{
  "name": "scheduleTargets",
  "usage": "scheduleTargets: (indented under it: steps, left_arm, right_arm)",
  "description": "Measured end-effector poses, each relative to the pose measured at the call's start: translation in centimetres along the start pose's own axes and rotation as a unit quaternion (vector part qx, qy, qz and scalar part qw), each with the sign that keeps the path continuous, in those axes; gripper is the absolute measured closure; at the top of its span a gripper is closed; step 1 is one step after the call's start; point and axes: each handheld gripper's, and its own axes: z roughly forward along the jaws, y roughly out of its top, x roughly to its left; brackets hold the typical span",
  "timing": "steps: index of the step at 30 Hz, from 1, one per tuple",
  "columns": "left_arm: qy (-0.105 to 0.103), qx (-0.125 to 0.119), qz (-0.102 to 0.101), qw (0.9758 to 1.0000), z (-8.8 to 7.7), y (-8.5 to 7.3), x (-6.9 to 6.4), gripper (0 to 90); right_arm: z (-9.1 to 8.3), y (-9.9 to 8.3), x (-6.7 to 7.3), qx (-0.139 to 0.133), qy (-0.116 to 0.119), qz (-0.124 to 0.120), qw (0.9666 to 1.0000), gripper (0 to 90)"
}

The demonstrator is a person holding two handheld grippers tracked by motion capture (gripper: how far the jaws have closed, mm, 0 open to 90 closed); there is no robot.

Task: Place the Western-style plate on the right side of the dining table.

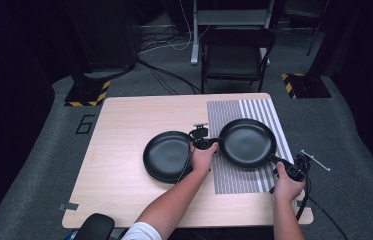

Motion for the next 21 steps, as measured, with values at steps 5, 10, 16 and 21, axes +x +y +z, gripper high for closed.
scheduleTargets:
  steps: [5,10,16,21]
  left_arm:
    - [0.009,0.002,-0.003,1.0000,0.4,0.1,0.1,79.1]
    - [0.017,0.011,0.002,0.9998,0.5,0.5,0.1,79.1]
    - [0.022,0.010,-0.001,0.9997,0.8,0.7,0.0,79.3]
    - [0.027,0.016,-0.010,0.9994,1.1,0.7,0.2,79.0]
  right_arm:
    - [0.5,0.1,-0.1,0.005,-0.002,0.005,1.0000,82.2]
    - [0.9,0.2,-0.3,0.009,-0.004,0.010,0.9999,82.2]
    - [1.2,0.3,-0.3,0.011,-0.007,0.013,0.9998,82.2]
    - [1.5,0.4,-0.2,0.011,-0.012,0.009,0.9998,82.2]
